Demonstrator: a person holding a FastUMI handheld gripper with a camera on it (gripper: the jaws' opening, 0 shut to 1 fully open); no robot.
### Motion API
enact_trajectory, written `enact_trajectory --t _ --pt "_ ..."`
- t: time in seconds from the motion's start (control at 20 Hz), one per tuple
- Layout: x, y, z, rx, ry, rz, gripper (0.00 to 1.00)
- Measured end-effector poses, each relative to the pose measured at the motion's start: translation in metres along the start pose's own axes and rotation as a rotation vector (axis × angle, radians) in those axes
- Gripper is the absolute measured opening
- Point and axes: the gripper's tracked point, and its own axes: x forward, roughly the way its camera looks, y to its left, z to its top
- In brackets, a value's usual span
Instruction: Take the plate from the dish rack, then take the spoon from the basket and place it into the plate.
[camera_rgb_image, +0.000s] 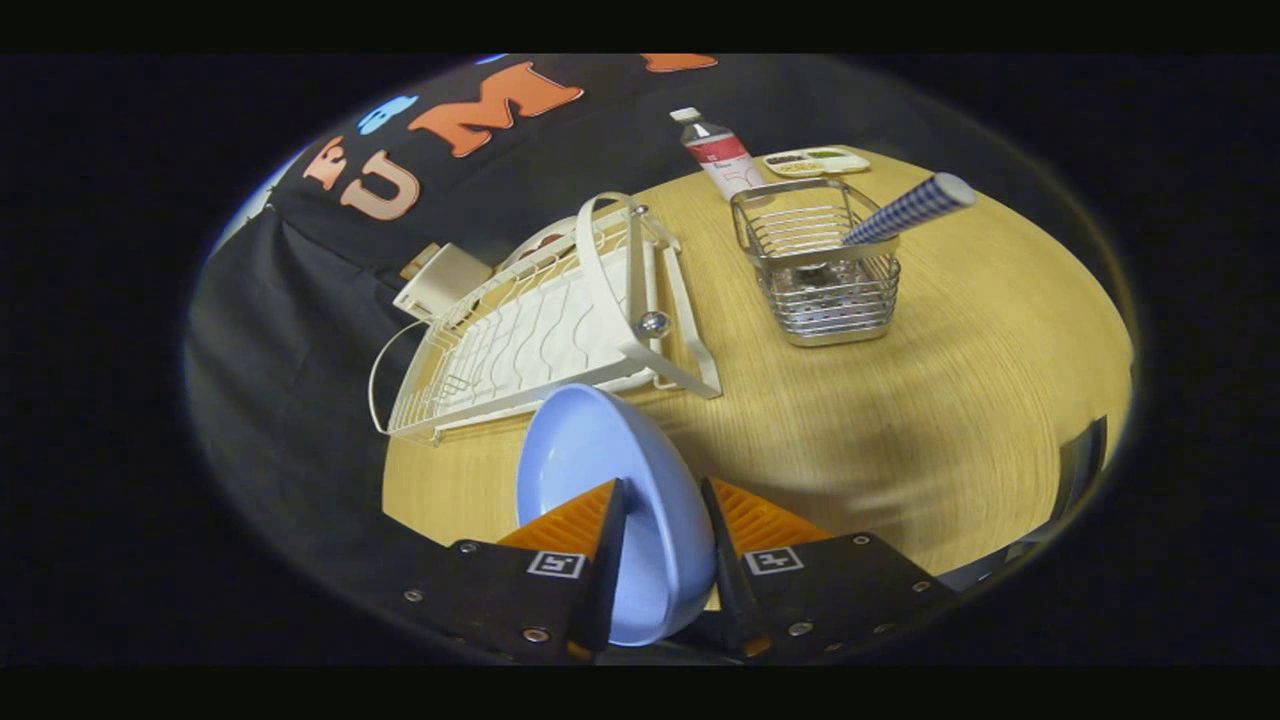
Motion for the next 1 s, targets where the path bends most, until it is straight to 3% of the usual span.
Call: enact_trajectory --t 0.1,0.3,0.55,0.65,0.9,1.0 --pt "-0.001 -0.015 0.007 -0.021 -0.039 -0.059 0.46" --pt "-0.011 -0.029 0.026 -0.029 -0.132 -0.065 0.51" --pt "-0.036 -0.054 0.073 -0.096 -0.385 -0.139 0.80" --pt "-0.047 -0.060 0.092 -0.148 -0.483 -0.172 0.86" --pt "-0.063 -0.064 0.131 -0.151 -0.674 -0.196 0.88" --pt "-0.066 -0.067 0.141 -0.163 -0.739 -0.220 0.82"
